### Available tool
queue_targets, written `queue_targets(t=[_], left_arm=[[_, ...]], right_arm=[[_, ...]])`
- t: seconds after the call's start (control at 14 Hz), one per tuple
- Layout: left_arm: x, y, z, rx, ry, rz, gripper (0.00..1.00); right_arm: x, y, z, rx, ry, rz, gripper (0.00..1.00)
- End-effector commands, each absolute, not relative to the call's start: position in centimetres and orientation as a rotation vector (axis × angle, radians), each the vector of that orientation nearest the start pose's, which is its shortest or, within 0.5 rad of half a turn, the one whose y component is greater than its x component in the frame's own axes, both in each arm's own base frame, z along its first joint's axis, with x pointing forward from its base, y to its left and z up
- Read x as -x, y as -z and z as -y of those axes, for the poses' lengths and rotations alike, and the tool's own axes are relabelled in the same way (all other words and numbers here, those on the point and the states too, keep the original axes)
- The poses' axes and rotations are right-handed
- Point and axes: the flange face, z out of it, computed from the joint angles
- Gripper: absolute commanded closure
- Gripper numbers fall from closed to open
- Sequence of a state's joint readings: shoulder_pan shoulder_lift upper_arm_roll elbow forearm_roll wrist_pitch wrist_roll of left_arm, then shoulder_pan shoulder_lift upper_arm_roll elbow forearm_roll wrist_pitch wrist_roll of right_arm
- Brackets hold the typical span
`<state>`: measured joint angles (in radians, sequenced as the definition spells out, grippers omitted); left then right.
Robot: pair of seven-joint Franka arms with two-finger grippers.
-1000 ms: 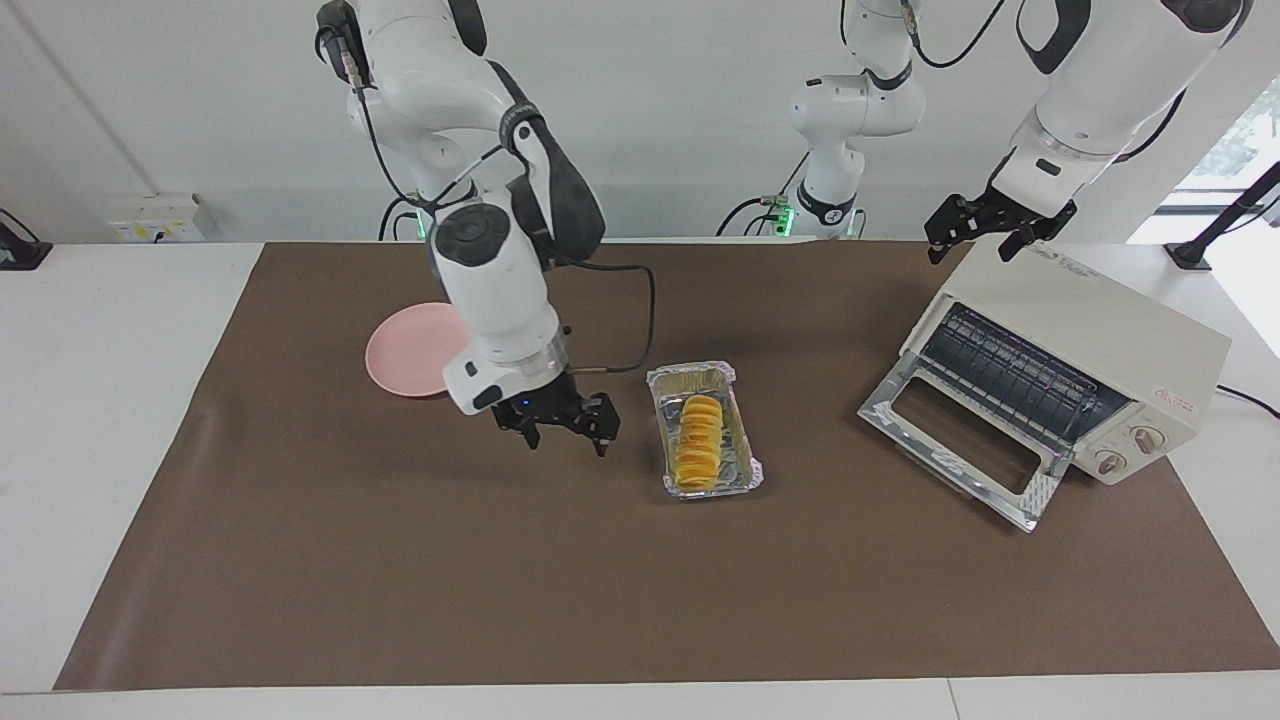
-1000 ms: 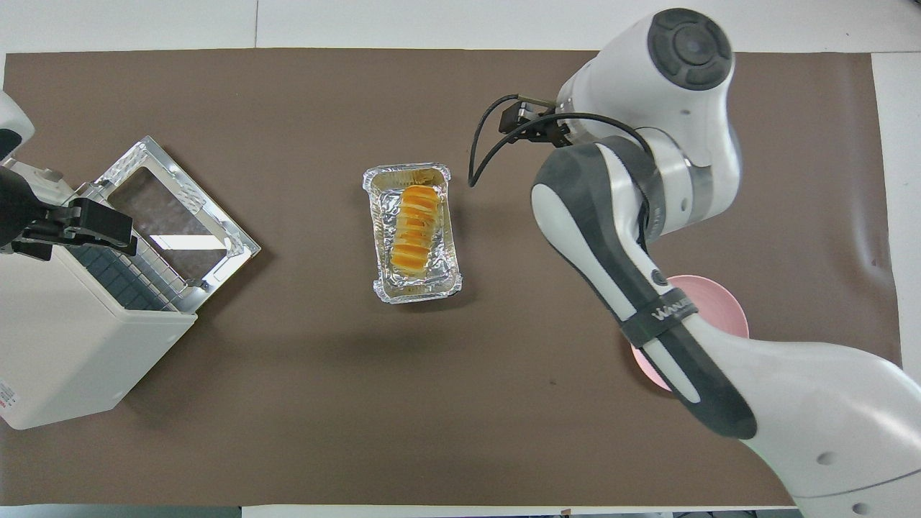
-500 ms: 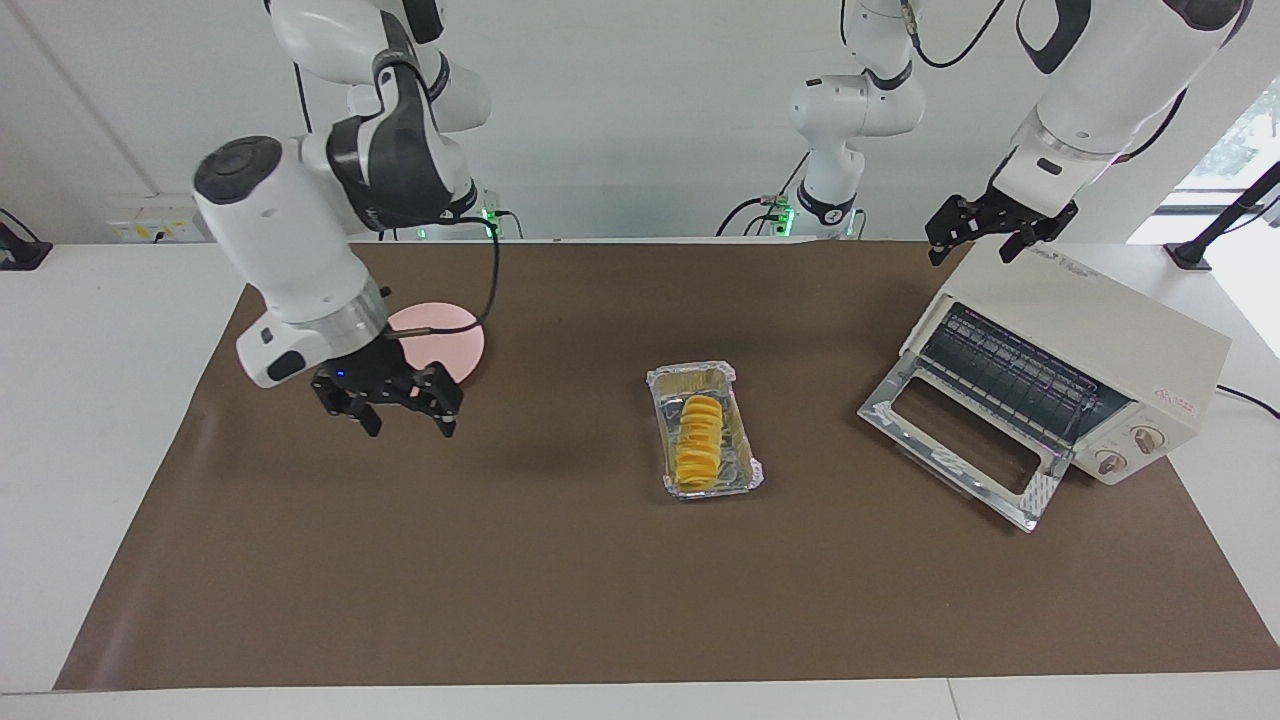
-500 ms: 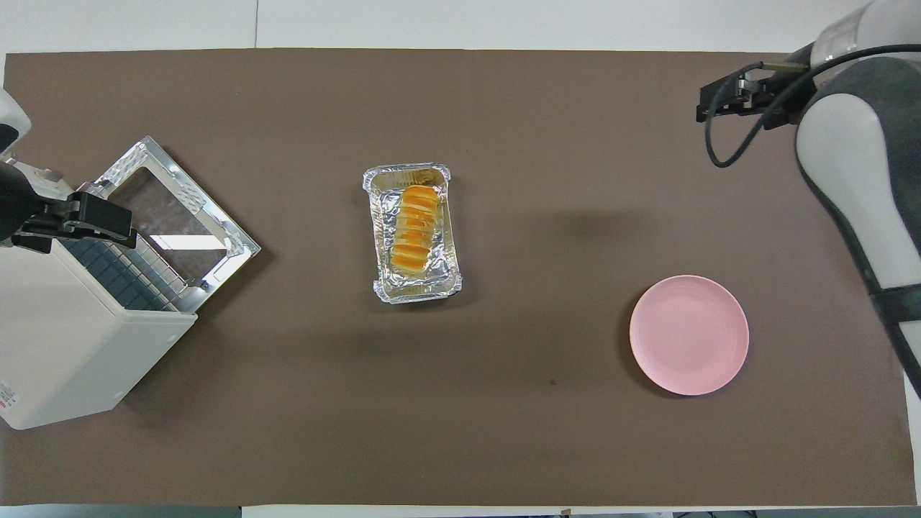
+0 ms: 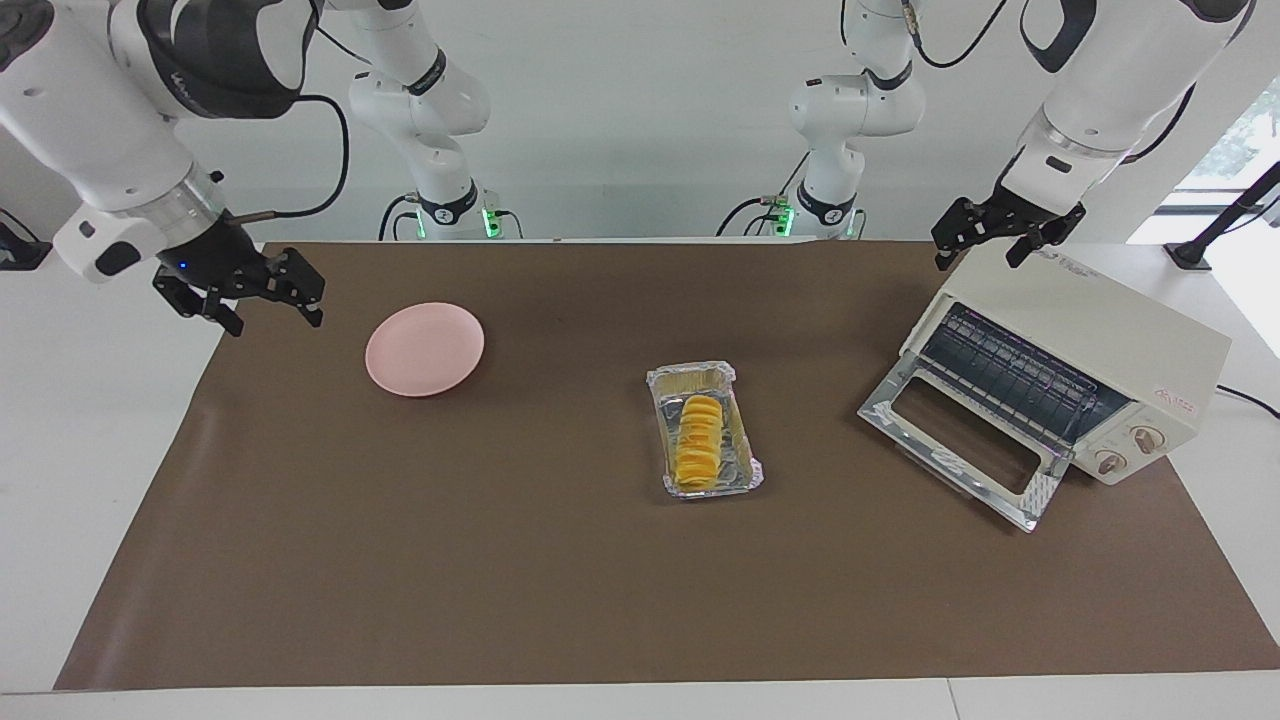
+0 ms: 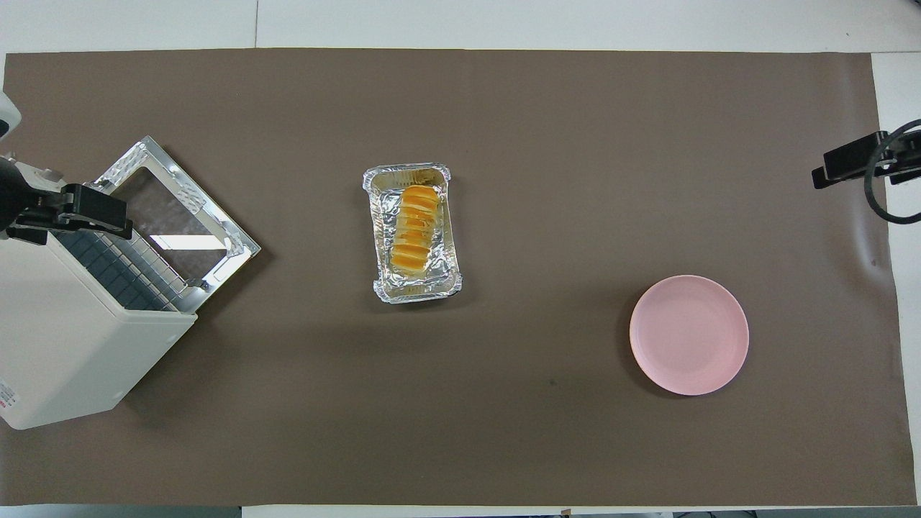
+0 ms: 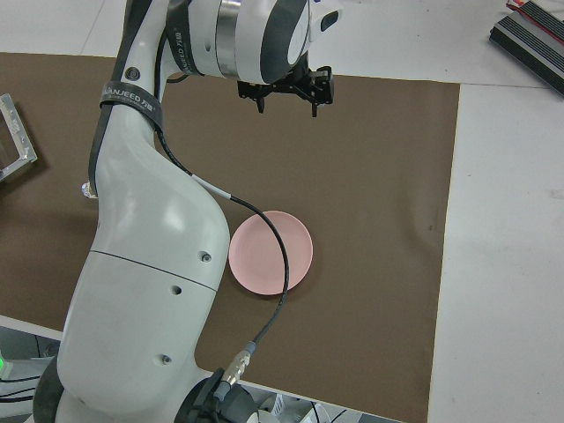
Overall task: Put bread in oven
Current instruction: 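Reach the left gripper to the foil tray and grasp its edge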
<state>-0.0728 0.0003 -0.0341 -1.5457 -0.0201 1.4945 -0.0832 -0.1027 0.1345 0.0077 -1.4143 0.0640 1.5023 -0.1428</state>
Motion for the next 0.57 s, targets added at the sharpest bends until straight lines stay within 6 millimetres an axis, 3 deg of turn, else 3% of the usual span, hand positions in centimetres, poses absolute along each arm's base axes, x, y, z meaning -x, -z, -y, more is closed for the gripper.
queue_targets(t=[0.0,0.07,0.21,0.29,0.5], left_arm=[[-54.6,-63.0,7.6,3.146,0.066,0.033,0.00],[-54.7,-62.6,9.4,3.151,0.109,0.101,0.00],[-55.2,-62.3,10.9,3.154,0.121,0.087,0.00],[-56.4,-60.8,12.8,3.158,0.093,0.044,0.00],[-59.7,-56.7,21.4,3.159,0.034,-0.125,0.00]], right_arm=[[-56.6,-61.4,4.8,3.095,-0.109,0.114,0.00],[-56.4,-61.0,4.8,3.104,-0.130,0.116,0.00],[-55.5,-59.9,4.8,3.143,-0.174,0.127,0.00],[-55.2,-59.2,4.8,3.151,-0.169,0.121,0.00],[-54.8,-58.5,4.6,3.158,-0.106,0.112,0.00]])
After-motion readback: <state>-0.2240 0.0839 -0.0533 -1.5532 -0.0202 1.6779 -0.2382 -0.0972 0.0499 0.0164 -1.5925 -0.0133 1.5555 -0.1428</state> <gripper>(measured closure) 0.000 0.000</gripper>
